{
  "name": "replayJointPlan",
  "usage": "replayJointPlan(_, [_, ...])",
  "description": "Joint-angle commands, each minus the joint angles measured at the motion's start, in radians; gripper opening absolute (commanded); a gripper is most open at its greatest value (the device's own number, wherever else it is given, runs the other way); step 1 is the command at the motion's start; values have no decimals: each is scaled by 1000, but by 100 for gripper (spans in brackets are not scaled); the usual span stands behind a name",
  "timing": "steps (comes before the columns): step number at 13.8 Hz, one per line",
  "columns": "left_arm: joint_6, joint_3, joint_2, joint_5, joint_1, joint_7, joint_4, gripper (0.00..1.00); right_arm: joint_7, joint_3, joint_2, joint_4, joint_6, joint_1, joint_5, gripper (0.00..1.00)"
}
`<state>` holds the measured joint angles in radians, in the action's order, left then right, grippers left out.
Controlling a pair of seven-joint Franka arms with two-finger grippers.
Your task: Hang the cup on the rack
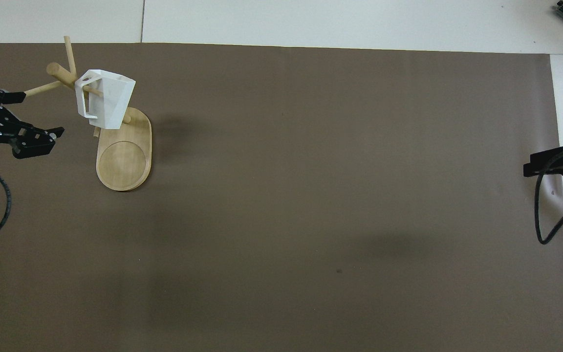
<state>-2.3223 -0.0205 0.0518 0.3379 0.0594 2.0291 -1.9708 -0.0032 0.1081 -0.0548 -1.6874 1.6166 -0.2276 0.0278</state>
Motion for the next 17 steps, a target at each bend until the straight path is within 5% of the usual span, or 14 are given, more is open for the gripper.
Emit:
replayJointPlan(1, [90,2,10,-66,19,-140,20,100,20,7,-14,-12,-4,-3,-8,100])
replayJointPlan(5, [224,-7,20,-247,-1,-349,72,100,26,-1,-16,-15,-6,17,-6,100])
replayJointPlan(10, [297,-6,30,-252,3,-881,98,100,29,-135,-16,-15,-6,132,-11,100])
replayJointPlan(17, [360,-6,42,-252,-1,-1718,110,100,23,-139,-16,-14,-1,103,-11,100])
